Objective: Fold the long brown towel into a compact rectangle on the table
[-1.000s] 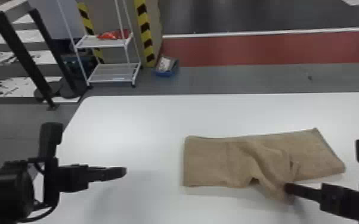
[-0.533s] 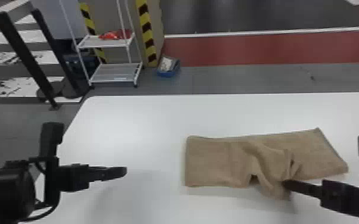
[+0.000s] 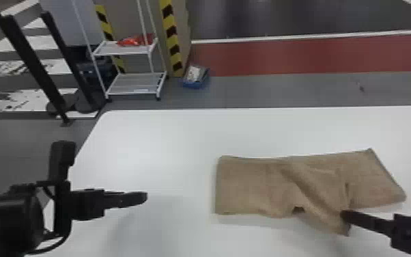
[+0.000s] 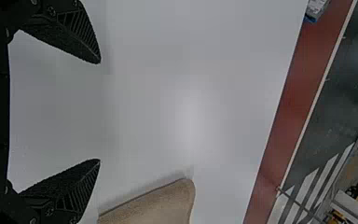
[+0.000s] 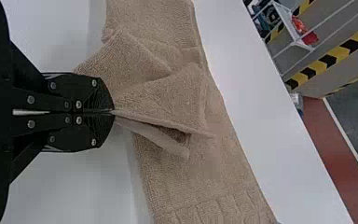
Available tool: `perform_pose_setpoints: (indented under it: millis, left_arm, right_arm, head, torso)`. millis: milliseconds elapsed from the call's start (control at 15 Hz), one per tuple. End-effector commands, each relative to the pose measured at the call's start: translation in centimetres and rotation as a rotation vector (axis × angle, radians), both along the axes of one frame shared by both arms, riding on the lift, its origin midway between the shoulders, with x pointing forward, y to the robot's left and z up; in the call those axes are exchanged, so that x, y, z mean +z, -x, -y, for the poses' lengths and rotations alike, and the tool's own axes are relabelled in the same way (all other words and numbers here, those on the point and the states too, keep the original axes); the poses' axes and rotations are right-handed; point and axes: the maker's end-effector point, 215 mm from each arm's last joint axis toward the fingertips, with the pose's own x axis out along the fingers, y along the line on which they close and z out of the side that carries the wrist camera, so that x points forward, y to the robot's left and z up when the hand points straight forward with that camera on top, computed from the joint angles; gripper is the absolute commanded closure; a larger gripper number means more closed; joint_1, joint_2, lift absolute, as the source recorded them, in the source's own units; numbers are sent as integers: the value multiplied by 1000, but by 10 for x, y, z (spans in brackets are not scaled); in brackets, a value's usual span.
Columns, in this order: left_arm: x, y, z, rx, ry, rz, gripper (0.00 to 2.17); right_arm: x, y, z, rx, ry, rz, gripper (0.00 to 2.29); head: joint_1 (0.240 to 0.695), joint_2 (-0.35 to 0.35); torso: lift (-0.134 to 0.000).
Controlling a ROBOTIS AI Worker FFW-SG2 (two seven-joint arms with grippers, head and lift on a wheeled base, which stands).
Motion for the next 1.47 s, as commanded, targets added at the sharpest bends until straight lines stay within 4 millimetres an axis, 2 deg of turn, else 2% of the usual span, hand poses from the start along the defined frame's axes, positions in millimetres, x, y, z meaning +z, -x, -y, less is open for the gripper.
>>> perform_pose_setpoints:
  millis: [0, 267, 533, 667, 800, 933, 1000, 1133, 1400]
  left_arm:
    - [0, 0, 0, 0, 0, -1, 144]
    - [0, -1, 0, 0, -2, 0, 144]
    - [-1, -1, -3, 5, -7, -3, 144]
    - [-1, -2, -3, 5, -7, -3, 144]
    - [-1, -2, -3, 5, -10, -2, 144]
    - [-2, -1, -2, 5, -5, -6, 144]
    - [-2, -1, -2, 4, -4, -6, 144]
    - [-3, 0, -2, 3, -5, -7, 144]
    - [-3, 4, 0, -3, -2, -9, 144]
  right_arm:
    - [11, -11, 9, -22, -9, 25, 1268]
    - [23, -40, 17, -40, -34, 51, 1268]
    - [39, -72, 42, -99, -69, 78, 1268]
    - [45, -80, 50, -114, -93, 90, 1268]
    - [40, -75, 48, -109, -102, 80, 1217]
    - [27, -61, 50, -113, -114, 52, 616]
    - [23, -56, 52, -117, -120, 44, 475]
    - [21, -54, 62, -142, -123, 42, 356]
    - [22, -58, 73, -168, -124, 43, 356]
  head:
    - [695, 142]
    - [695, 117]
    - [695, 94]
    - [695, 80]
    - [695, 71]
    - [695, 69]
    - [695, 70]
    - [695, 66]
    - [695, 42]
  torso:
    - [-125]
    - [-125]
    - [-125]
    - [-125]
    - [-125]
    - [-125]
    - [-125]
    - [-125]
    - [-125]
